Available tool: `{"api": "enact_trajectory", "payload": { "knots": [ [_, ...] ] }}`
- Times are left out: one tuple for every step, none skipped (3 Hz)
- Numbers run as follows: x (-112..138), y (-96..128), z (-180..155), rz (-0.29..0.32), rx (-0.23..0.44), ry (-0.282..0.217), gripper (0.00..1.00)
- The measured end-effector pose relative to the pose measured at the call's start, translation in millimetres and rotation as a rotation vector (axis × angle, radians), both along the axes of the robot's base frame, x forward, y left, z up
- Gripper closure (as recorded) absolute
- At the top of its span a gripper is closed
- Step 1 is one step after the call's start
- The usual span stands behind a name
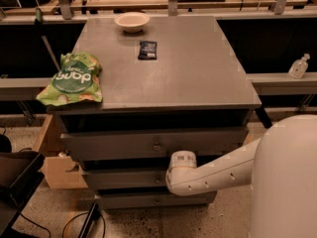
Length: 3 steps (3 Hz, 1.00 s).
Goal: Open middle drawer
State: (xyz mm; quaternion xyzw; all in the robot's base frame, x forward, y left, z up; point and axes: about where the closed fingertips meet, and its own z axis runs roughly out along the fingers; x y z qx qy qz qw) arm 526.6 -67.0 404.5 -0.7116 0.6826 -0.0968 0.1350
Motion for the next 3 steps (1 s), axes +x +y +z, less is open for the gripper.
{"api": "enact_trajectory", "payload": {
  "knots": [
    [0.0, 0.0, 1.9, 0.0, 0.0, 0.0, 0.95],
    [0.0, 0.0, 2.6, 0.0, 0.0, 0.0, 1.0],
    [-0.1, 0.0, 4.3, 0.0, 0.0, 0.0, 1.0]
  ]
}}
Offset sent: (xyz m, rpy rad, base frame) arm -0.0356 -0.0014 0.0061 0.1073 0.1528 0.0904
